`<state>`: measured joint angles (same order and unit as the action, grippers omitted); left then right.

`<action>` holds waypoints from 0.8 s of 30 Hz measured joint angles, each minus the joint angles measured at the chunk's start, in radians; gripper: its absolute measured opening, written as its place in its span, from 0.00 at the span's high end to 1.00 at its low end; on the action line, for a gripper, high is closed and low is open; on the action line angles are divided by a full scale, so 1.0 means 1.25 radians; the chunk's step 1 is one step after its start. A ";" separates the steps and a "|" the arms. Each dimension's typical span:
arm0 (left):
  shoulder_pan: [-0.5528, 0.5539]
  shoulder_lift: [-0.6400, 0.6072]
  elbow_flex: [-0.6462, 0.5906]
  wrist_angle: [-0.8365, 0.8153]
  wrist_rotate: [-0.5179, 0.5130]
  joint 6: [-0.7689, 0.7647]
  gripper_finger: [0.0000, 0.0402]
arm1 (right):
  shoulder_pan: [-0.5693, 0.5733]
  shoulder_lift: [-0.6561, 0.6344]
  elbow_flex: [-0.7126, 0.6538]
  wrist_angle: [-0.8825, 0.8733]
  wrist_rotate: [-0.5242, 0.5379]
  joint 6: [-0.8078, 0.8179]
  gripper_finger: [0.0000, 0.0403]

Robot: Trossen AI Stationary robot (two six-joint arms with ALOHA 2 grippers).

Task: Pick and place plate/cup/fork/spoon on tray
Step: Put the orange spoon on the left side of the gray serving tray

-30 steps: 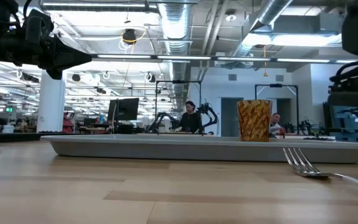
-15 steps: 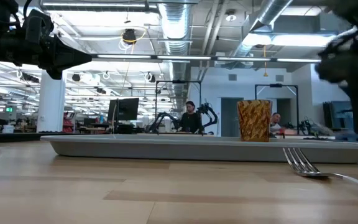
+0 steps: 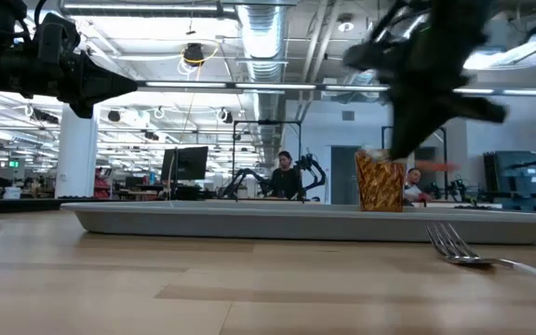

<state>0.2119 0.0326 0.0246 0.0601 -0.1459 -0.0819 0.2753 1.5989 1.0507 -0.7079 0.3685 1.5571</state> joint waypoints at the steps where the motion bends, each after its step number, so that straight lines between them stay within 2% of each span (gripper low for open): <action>1: 0.000 0.000 0.000 0.000 0.000 0.000 1.00 | -0.015 0.031 0.020 0.011 -0.001 -0.010 0.96; 6: 0.000 0.000 0.000 0.000 0.000 0.000 1.00 | -0.086 0.162 0.118 0.025 -0.022 -0.050 0.95; 14: 0.000 0.000 0.000 0.000 0.000 -0.007 1.00 | -0.176 0.302 0.253 0.047 -0.075 -0.138 0.96; 18: 0.000 0.000 0.000 -0.001 0.000 -0.007 1.00 | -0.187 0.350 0.293 0.046 -0.111 -0.145 0.96; 24: 0.000 0.000 0.000 -0.004 0.000 -0.007 1.00 | -0.187 0.375 0.321 0.045 -0.113 -0.131 0.95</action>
<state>0.2119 0.0326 0.0250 0.0552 -0.1463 -0.0906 0.0422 2.0674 1.4522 -0.6511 0.2276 1.3927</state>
